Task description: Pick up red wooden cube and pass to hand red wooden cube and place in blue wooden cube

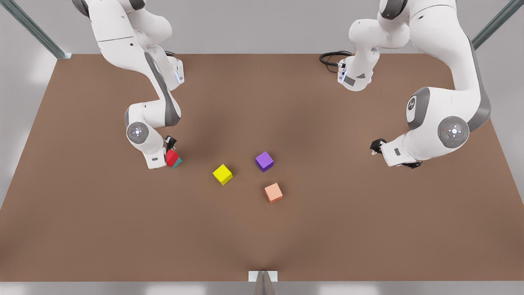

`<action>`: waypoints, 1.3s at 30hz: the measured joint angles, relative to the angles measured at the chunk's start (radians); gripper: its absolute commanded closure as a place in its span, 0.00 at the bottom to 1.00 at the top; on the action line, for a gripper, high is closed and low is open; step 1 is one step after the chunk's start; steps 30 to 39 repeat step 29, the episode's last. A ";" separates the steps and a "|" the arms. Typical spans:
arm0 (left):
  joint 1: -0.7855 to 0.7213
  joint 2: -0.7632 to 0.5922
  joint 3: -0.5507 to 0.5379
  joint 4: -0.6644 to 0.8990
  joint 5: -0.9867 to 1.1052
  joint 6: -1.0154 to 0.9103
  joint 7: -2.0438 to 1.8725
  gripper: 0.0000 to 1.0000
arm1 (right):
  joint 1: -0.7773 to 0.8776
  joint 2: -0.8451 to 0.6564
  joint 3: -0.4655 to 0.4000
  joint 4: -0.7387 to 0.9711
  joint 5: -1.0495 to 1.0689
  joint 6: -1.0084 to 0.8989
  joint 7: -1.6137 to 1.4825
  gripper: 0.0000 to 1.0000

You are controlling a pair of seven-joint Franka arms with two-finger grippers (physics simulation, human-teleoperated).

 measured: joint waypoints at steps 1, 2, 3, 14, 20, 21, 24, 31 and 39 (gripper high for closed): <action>-0.002 0.000 -0.001 0.000 0.000 -0.002 0.000 0.00 | 0.000 -0.003 0.003 0.010 0.000 -0.008 0.003 0.00; -0.001 0.000 -0.001 0.000 0.000 -0.005 0.001 0.00 | 0.000 -0.007 0.005 0.022 0.000 -0.018 0.006 0.00; -0.001 0.000 -0.001 0.000 0.000 -0.006 0.002 0.00 | -0.001 -0.008 0.008 0.043 0.008 -0.032 0.009 0.00; 0.014 0.021 0.003 0.029 0.005 -0.002 0.019 0.00 | -0.134 0.318 -0.033 0.928 0.101 -0.520 0.200 0.00; 0.020 0.025 0.003 0.034 0.005 0.002 0.028 0.00 | -0.165 -0.016 -0.046 0.833 0.047 -0.734 0.388 0.00; 0.023 0.025 0.004 0.034 0.005 0.003 0.029 0.00 | -0.171 -0.024 -0.045 0.831 0.039 -0.753 0.414 0.00; 0.029 0.025 0.004 0.034 0.005 0.003 0.033 0.00 | -0.172 -0.062 -0.045 0.776 0.029 -0.791 0.485 0.00; 0.036 0.025 0.004 0.035 0.005 -0.011 0.037 0.00 | -0.186 -0.075 -0.045 0.754 0.028 -0.817 0.580 0.00; 0.036 0.025 0.004 0.035 0.005 -0.011 0.037 0.00 | -0.186 -0.075 -0.045 0.754 0.028 -0.817 0.580 0.00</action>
